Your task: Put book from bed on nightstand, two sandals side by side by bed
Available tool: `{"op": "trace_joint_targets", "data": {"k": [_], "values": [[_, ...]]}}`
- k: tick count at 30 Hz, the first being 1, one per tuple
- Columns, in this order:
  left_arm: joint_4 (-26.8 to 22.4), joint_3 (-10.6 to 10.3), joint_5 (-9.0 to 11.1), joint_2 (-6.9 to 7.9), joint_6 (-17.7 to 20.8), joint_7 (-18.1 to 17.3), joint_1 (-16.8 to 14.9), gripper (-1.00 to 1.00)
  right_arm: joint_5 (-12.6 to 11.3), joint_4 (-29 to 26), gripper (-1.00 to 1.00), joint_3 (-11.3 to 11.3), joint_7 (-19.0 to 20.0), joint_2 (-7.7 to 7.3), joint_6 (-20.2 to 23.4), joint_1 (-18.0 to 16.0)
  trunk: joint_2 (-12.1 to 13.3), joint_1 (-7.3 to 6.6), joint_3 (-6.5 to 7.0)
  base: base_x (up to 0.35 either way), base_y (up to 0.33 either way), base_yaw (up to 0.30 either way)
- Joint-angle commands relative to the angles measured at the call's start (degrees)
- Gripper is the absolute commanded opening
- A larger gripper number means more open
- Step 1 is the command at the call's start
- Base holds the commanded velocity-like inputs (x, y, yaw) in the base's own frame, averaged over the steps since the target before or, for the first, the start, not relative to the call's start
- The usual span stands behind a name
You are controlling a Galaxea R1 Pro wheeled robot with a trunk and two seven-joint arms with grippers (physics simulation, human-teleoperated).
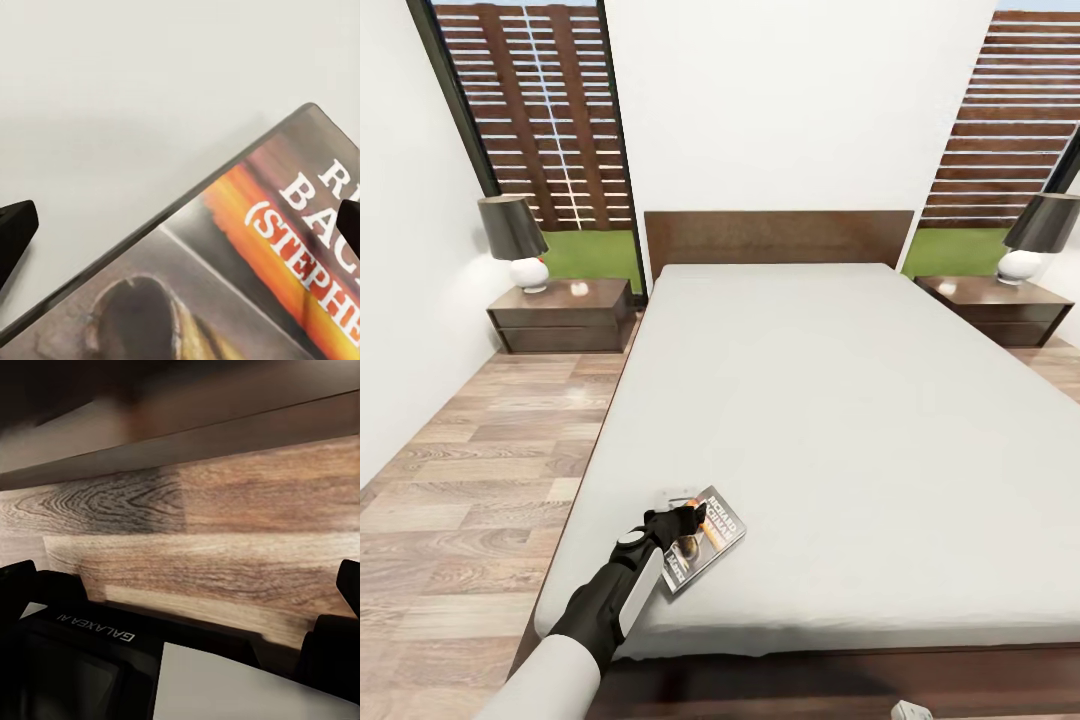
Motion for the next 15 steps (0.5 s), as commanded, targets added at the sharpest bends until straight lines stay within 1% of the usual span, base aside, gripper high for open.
{"op": "trace_joint_targets", "data": {"k": [1,6,10,15], "values": [[-0.1,-0.1,0.6,0.00,0.3,0.4,0.0,1.00,-0.5,0.0,1.00,-0.2,0.2,-0.01,0.6,0.0,0.0,-0.01,-0.05,0.000,0.000,0.000],[-0.1,-0.1,0.7,0.00,0.3,0.4,0.0,1.00,-0.5,0.0,1.00,-0.2,0.2,-0.01,0.6,0.0,0.0,-0.01,-0.05,-0.024,0.000,0.000],[-0.1,-0.1,0.7,0.00,0.3,0.4,0.0,1.00,-0.5,0.0,1.00,-0.2,0.2,-0.01,0.6,0.0,0.0,-0.01,-0.05,-0.218,0.000,0.000],[-0.1,-0.1,0.7,0.00,0.3,0.4,0.0,1.00,-0.5,0.0,1.00,-0.2,0.2,-0.01,0.6,0.0,0.0,-0.01,-0.05,-0.069,0.000,0.000]]}}
